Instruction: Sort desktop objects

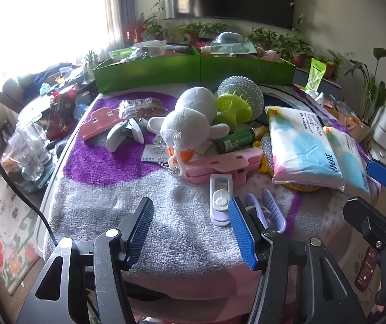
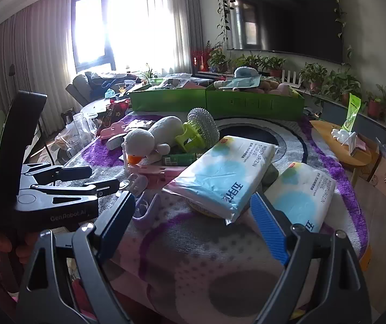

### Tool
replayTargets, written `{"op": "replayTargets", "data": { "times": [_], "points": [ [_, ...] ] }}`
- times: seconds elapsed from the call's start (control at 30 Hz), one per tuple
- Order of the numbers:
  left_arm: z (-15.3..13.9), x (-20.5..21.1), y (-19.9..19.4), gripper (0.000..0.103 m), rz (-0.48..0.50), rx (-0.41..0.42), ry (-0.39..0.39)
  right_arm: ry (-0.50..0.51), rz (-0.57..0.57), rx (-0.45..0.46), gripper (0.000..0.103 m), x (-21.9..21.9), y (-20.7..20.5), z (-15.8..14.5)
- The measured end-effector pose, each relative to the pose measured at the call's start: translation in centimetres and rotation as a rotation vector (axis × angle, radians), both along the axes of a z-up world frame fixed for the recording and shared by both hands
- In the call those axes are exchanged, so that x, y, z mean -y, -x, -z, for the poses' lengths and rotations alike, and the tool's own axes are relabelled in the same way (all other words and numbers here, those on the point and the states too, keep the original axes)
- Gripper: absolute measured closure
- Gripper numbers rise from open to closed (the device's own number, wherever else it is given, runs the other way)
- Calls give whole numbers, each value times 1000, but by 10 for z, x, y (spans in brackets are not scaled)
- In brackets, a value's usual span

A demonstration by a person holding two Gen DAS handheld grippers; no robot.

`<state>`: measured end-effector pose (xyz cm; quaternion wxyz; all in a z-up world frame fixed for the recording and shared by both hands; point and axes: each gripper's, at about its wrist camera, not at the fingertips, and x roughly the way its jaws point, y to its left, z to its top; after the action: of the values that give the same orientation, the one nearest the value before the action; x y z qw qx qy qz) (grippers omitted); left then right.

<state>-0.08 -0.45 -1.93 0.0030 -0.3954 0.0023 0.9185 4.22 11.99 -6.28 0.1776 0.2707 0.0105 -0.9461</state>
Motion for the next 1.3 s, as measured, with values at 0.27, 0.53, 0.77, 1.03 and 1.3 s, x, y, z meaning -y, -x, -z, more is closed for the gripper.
{"op": "replayTargets", "data": {
  "times": [0.27, 0.53, 0.77, 1.03, 1.3],
  "points": [
    [0, 0, -1, 45, 0, 1, 1, -4, 7, 12, 15, 0, 1, 3],
    [0, 0, -1, 45, 0, 0, 0, -6, 0, 25, 15, 2, 1, 5],
    [4, 3, -1, 45, 11, 8, 5, -9, -27, 43, 17, 7, 1, 8],
    [6, 2, 0, 45, 18, 11, 8, -5, -52, 86, 37, 11, 4, 12],
    [7, 2, 0, 45, 20, 12, 10, 3, -74, 108, 40, 14, 5, 15]
  ]
}}
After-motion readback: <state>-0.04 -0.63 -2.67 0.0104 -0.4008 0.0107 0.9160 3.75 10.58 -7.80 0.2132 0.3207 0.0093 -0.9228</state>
